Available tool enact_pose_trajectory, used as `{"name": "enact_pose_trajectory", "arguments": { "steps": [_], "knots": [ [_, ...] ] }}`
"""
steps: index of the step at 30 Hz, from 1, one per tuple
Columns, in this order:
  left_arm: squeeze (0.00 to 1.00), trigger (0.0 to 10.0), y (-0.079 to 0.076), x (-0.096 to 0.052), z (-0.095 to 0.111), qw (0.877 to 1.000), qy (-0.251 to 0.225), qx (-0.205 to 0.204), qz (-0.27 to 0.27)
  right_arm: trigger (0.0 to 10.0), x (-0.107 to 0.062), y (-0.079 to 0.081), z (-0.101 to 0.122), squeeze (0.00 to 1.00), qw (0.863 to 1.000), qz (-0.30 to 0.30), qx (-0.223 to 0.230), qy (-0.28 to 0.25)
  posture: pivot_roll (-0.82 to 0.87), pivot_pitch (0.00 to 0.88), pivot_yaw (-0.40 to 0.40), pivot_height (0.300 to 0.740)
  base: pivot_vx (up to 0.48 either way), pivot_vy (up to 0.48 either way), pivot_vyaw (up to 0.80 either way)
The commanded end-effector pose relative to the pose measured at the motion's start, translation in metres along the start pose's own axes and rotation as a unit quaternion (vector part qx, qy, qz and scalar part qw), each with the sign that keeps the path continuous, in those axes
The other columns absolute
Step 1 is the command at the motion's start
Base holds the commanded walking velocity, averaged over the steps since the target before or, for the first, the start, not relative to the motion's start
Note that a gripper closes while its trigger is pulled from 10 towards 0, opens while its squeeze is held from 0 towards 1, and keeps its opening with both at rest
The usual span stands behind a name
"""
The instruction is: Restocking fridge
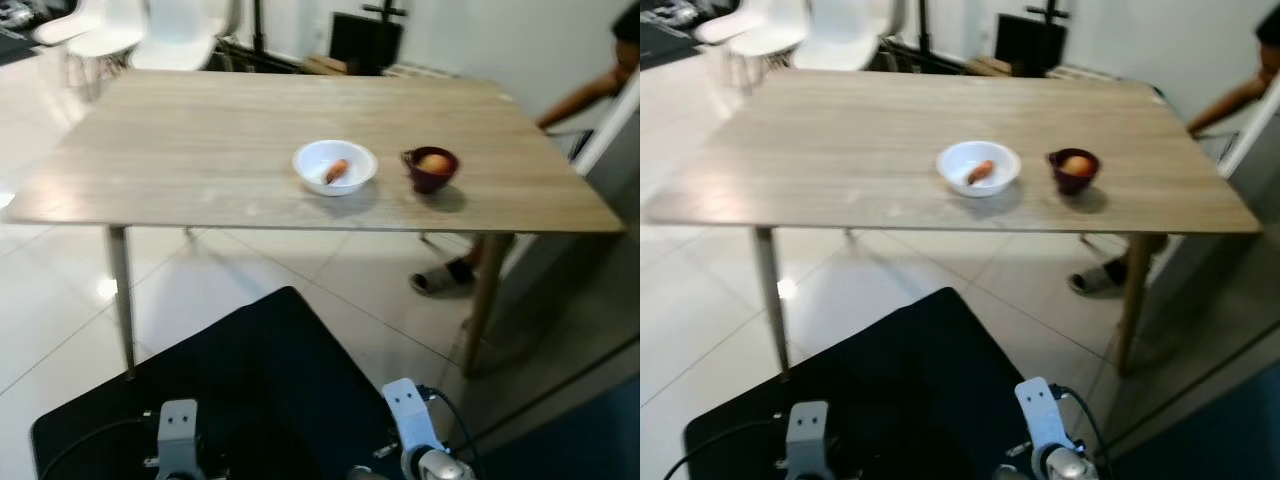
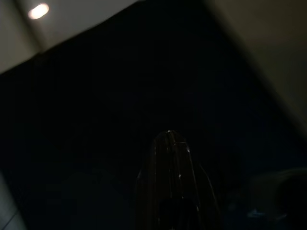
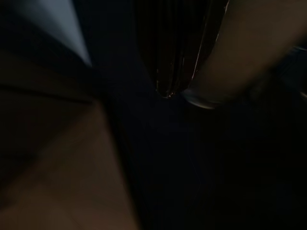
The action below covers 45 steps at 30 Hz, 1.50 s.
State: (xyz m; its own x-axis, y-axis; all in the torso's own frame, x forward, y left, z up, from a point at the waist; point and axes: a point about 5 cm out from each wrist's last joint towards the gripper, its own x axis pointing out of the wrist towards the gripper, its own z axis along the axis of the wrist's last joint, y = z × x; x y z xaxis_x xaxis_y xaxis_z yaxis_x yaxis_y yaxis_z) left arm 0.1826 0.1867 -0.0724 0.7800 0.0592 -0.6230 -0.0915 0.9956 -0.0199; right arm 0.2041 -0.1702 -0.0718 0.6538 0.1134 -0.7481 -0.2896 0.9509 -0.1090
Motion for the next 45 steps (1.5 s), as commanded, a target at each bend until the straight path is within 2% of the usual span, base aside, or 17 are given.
{"name": "enact_pose_trajectory", "arguments": {
  "steps": [1, 11, 19, 25, 30, 34, 45],
  "knots": [
    [0.0, 10.0, 0.002, -0.0045, -0.0102, 1.0, 0.017, 0.0, 0.003, 10.0, -0.0001, 0.0042, -0.0031, 0.0, 1.0, 0.002, 0.006, 0.006, -0.05, 0.091, -0.045, 0.74, 0.255, 0.0, 0.0],
    [0.0, 10.0, -0.0001, -0.004, -0.0097, 1.0, 0.017, 0.001, 0.0, 10.0, 0.0001, 0.0041, -0.0024, 0.0, 1.0, 0.002, -0.005, 0.007, -0.05, 0.091, -0.041, 0.74, 0.254, 0.0, 0.0],
    [0.0, 10.0, -0.0013, -0.0032, -0.0086, 1.0, 0.016, 0.001, -0.003, 10.0, -0.0007, 0.0036, -0.0045, 0.0, 1.0, -0.001, 0.006, 0.006, -0.05, 0.091, -0.038, 0.74, 0.244, 0.0, 0.0],
    [0.0, 10.0, 0.0002, -0.0035, -0.0092, 1.0, 0.019, 0.005, -0.005, 10.0, -0.001, 0.0043, -0.0066, 0.0, 1.0, -0.001, 0.01, 0.011, -0.06, 0.091, -0.027, 0.74, 0.0, 0.0, 0.0],
    [0.0, 10.0, 0.0013, -0.0034, -0.0088, 1.0, 0.019, 0.008, -0.007, 10.0, -0.0017, 0.0033, -0.0096, 0.0, 1.0, -0.005, 0.023, 0.017, -0.06, 0.089, -0.025, 0.74, 0.0, 0.0, -0.8],
    [0.0, 10.0, 0.001, -0.0035, -0.0094, 1.0, 0.021, 0.01, -0.01, 10.0, -0.002, 0.0027, -0.0097, 0.0, 1.0, -0.006, 0.007, 0.015, -0.06, 0.083, -0.023, 0.74, 0.0, 0.0, 0.0],
    [0.0, 10.0, -0.0003, -0.0034, -0.0093, 0.999, 0.021, 0.023, -0.015, 10.0, -0.0027, -0.0007, -0.0105, 0.0, 1.0, -0.012, 0.007, 0.016, -0.07, 0.083, -0.022, 0.74, 0.0, 0.0, 0.0]
  ]
}}
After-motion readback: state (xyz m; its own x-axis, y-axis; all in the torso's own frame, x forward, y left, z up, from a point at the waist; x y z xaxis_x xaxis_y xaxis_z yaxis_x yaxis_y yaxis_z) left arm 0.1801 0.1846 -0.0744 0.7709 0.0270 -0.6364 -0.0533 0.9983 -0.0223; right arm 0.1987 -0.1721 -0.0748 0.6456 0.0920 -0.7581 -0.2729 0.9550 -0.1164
